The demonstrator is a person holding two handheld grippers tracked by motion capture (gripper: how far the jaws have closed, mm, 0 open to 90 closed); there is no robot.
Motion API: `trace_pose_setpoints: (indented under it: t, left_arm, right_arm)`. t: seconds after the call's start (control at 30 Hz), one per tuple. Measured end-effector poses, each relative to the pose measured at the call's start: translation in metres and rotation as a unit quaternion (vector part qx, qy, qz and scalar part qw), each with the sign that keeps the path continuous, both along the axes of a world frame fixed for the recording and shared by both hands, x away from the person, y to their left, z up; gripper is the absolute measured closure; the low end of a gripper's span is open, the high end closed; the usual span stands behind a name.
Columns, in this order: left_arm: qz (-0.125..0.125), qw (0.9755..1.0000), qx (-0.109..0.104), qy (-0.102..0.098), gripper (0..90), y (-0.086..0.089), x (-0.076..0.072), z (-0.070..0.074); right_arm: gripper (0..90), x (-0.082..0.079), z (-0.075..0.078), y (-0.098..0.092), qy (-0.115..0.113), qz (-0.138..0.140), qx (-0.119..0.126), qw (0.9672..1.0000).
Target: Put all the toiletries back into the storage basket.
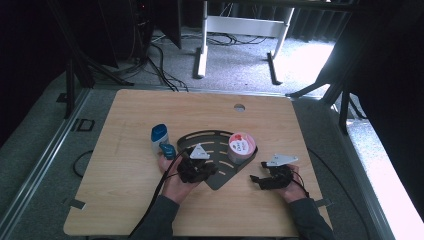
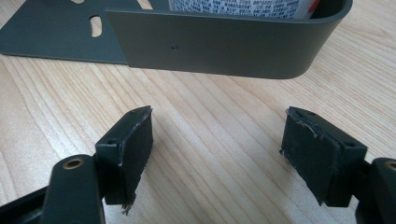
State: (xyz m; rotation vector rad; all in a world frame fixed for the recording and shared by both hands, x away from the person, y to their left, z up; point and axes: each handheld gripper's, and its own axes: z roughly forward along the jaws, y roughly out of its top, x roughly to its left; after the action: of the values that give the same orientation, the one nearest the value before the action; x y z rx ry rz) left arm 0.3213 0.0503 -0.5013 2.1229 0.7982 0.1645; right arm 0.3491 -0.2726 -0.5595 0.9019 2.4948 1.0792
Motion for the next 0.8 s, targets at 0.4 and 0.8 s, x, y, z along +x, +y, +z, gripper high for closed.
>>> trace_pose_setpoints:
  t: [0.4, 0.8]
  left_arm:
    - [-0.005, 0.9998, 0.016, -0.008, 76.8, 0.008, -0.006, 0.003]
    - [-0.001, 1.0000, 0.005, 0.003, 68.3, 0.018, -0.010, 0.006]
  right_arm:
    - [24.6, 0.000, 0.000, 0.000, 0.000, 0.002, 0.000, 1.0000]
    - [24.6, 0.000, 0.000, 0.000, 0.000, 0.002, 0.000, 1.0000]
